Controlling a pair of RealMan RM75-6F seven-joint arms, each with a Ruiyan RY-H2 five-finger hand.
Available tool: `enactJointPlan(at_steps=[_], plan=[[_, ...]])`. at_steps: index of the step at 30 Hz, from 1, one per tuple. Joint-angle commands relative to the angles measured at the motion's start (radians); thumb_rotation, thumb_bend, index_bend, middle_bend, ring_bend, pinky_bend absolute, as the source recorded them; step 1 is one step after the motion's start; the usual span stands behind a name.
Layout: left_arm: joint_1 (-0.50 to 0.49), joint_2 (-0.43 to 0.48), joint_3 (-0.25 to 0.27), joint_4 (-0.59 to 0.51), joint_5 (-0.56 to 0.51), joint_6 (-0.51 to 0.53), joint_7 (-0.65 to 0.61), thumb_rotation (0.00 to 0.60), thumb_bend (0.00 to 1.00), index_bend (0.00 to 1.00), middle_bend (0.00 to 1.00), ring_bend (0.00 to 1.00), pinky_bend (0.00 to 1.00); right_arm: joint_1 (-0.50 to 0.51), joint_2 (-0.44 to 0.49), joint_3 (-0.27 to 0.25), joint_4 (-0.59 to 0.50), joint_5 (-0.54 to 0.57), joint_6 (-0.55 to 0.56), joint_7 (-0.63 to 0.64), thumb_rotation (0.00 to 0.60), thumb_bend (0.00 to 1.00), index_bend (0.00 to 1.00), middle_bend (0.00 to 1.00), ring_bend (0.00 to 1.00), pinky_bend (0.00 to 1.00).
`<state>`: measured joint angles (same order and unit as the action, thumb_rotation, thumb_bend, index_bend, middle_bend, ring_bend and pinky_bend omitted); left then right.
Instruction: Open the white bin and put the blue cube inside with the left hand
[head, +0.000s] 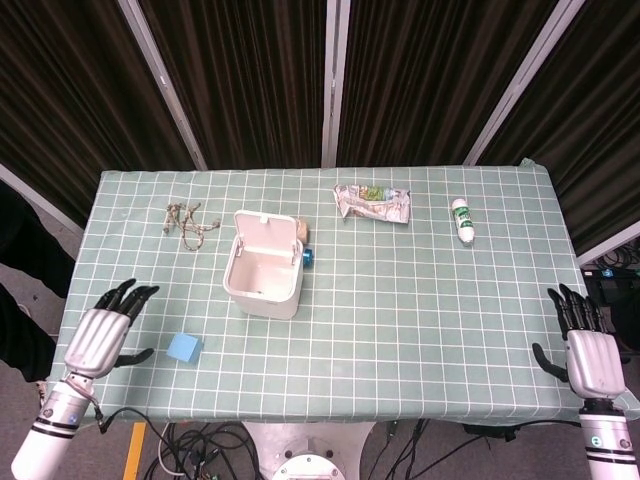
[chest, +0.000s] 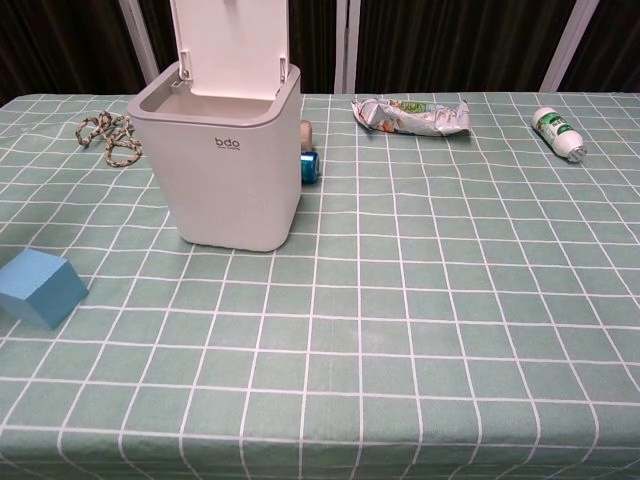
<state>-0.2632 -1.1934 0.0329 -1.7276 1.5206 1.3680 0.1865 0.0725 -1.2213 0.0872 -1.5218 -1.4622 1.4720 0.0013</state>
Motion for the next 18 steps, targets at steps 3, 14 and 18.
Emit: enactJointPlan(at_steps=[3,14,18], plan=[[-0.001,-0.043,0.029,0.076,-0.012,-0.077,-0.056,0.6,0.07,0.14,0.17,0.06,0.21,0.004,0.012,0.002,-0.024,-0.005,0.001,-0.018,0.6,0.24,0.0,0.0,0.0,0.0],[-0.026,-0.114,0.046,0.155,0.004,-0.156,-0.076,0.6,0.09,0.19,0.22,0.09,0.25,0.007,0.013,0.001,-0.022,0.009,-0.011,-0.018,0.6,0.24,0.0,0.0,0.0,0.0],[-0.03,-0.14,0.043,0.182,0.009,-0.164,-0.083,0.6,0.16,0.21,0.23,0.1,0.26,0.006,0.015,0.001,-0.022,0.012,-0.012,-0.018,0.6,0.23,0.0,0.0,0.0,0.0]])
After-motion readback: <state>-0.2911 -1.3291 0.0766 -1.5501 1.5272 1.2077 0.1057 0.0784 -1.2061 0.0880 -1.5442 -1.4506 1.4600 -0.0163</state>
